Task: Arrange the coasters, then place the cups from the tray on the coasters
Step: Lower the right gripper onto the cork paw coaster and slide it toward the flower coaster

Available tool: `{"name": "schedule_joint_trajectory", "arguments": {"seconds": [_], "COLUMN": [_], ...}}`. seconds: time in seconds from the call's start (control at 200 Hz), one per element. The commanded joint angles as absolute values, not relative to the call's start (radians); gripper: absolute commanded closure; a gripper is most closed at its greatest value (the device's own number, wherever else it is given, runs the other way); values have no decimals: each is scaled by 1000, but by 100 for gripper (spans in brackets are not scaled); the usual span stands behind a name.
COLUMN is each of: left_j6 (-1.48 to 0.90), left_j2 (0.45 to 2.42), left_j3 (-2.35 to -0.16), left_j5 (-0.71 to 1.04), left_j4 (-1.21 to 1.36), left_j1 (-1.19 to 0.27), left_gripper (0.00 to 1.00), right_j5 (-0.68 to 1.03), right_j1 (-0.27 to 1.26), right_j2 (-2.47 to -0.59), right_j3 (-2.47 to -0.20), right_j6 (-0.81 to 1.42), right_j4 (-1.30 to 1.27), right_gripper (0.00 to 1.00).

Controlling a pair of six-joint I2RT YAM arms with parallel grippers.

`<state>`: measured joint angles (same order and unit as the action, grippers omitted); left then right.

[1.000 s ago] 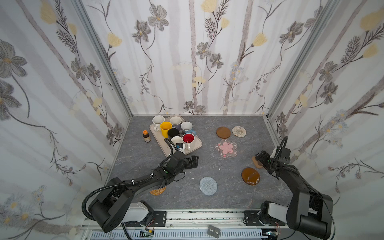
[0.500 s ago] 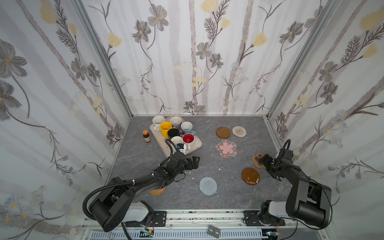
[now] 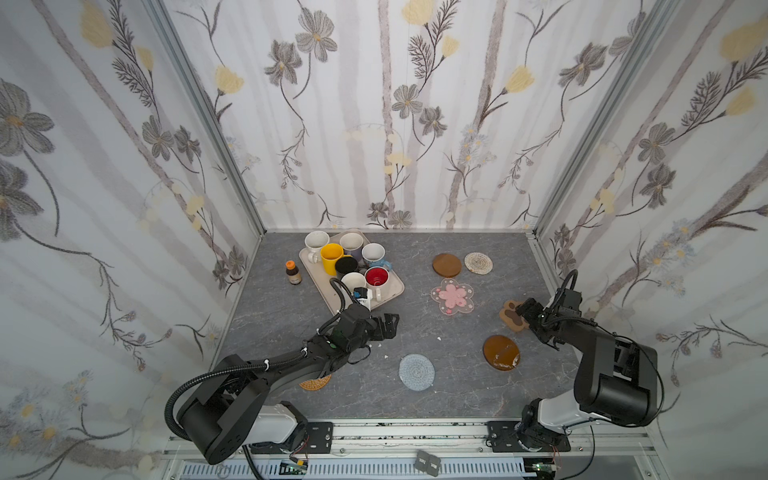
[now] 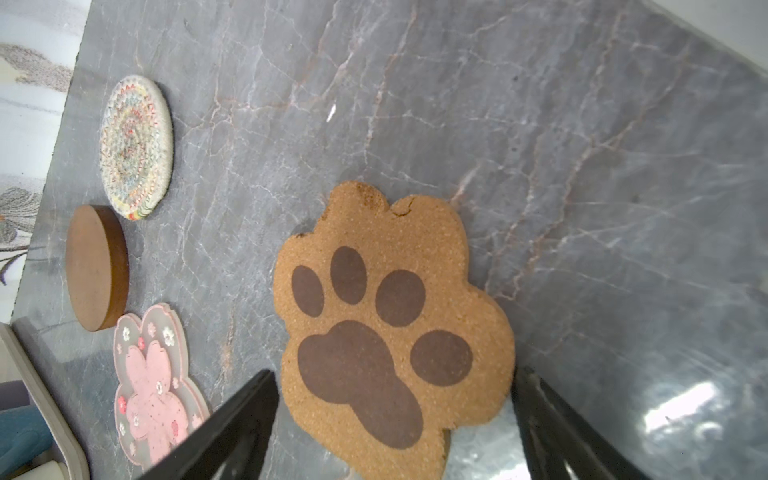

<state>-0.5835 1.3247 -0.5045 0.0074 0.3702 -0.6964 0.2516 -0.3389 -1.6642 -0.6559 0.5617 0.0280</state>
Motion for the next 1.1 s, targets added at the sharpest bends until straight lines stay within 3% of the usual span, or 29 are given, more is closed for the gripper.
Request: {"name": "schedule_joint_trajectory", "arguments": {"seconds": [0.0, 0.709, 1.094], "left_j6": [-584, -581, -583], "left_j2": [1321, 1316, 1354], "left_j3": [-501, -489, -518], "left_j5": [-2, -4, 6], "left_j4": [397, 397, 396], "left_j1": [-693, -668, -666], "left_gripper": [0, 0, 0], "right_j5": [249, 211, 233], "right_j1": [-299, -149, -208], "right_j2": [-1686, -1868, -1819], "right_j3": [-669, -922, -930], "right_j6": [599, 649, 581], "right_j4": [63, 104, 136], "right_gripper": [11, 13, 11]}}
